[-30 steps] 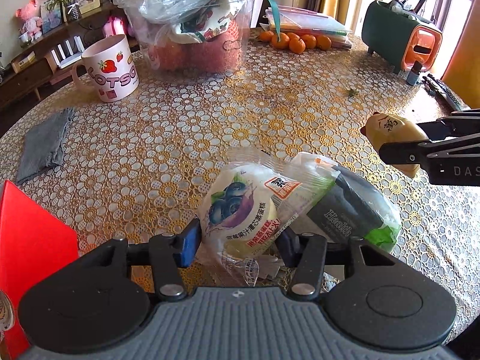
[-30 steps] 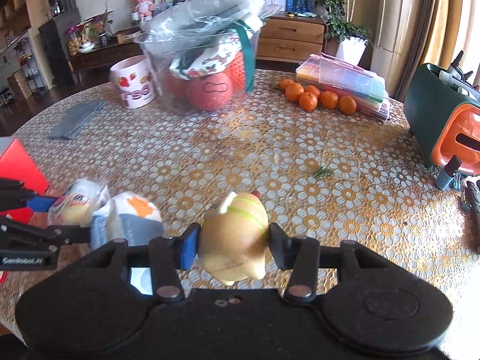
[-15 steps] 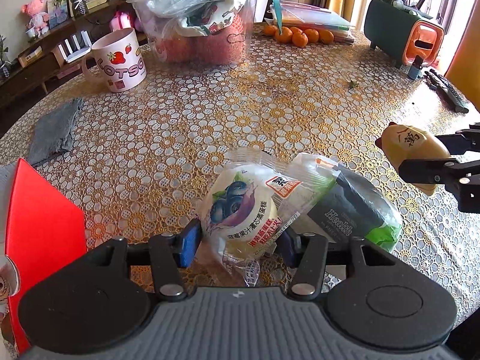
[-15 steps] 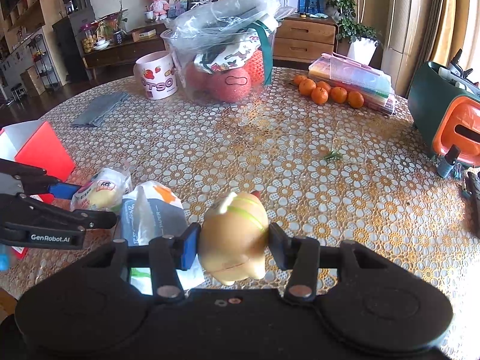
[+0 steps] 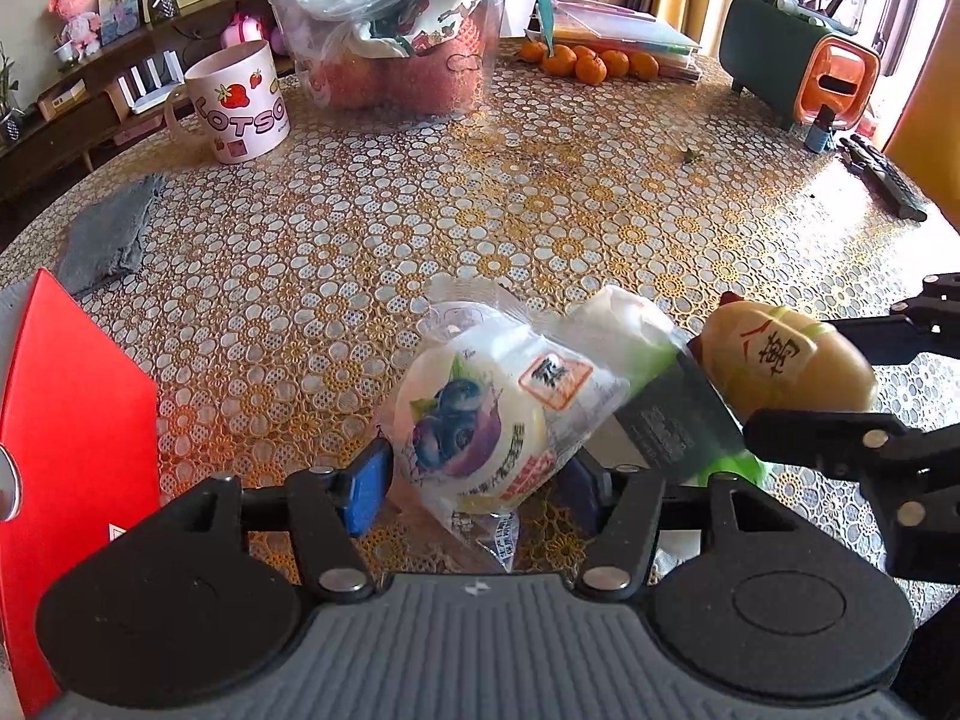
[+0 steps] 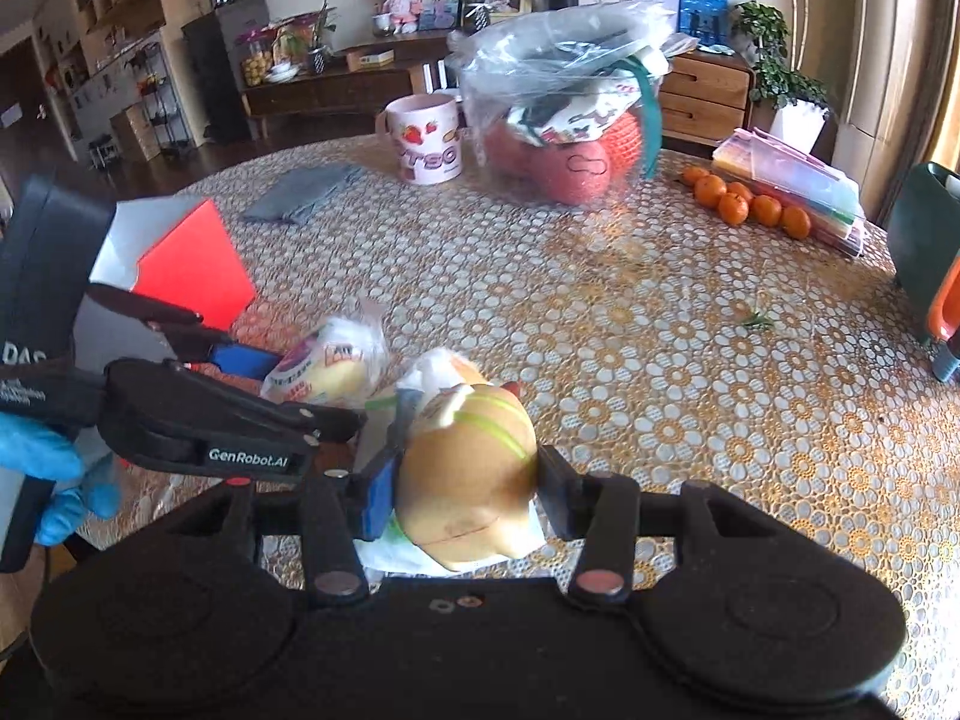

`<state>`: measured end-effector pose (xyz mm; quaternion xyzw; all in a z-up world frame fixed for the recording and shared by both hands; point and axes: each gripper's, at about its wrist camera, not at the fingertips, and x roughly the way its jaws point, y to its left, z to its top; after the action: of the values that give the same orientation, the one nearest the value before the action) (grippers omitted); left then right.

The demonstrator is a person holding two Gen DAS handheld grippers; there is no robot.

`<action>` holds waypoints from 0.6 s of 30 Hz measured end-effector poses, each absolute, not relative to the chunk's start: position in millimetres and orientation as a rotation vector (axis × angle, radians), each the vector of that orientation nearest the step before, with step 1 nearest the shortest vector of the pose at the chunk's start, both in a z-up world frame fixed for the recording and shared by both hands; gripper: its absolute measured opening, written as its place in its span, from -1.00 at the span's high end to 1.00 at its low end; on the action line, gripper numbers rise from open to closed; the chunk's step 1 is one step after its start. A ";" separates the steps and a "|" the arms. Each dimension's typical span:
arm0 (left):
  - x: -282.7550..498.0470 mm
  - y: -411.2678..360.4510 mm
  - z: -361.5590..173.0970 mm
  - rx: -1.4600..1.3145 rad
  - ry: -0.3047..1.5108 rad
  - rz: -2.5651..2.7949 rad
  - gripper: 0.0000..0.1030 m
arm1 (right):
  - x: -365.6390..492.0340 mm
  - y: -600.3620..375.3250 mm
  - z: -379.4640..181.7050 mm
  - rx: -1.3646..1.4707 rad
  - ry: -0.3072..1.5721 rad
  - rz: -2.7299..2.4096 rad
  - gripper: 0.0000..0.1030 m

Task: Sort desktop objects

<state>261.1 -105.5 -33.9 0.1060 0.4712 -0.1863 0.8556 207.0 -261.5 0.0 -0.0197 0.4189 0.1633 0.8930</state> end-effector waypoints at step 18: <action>223.4 -77.2 -12.4 0.200 0.937 -0.421 0.25 | 189.6 -249.8 6.0 -0.082 0.868 0.332 0.07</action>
<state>223.4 -77.2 -12.4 0.0953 0.4473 -0.2009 0.8663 189.6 -249.8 6.0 -0.0397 0.4184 0.1600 0.8932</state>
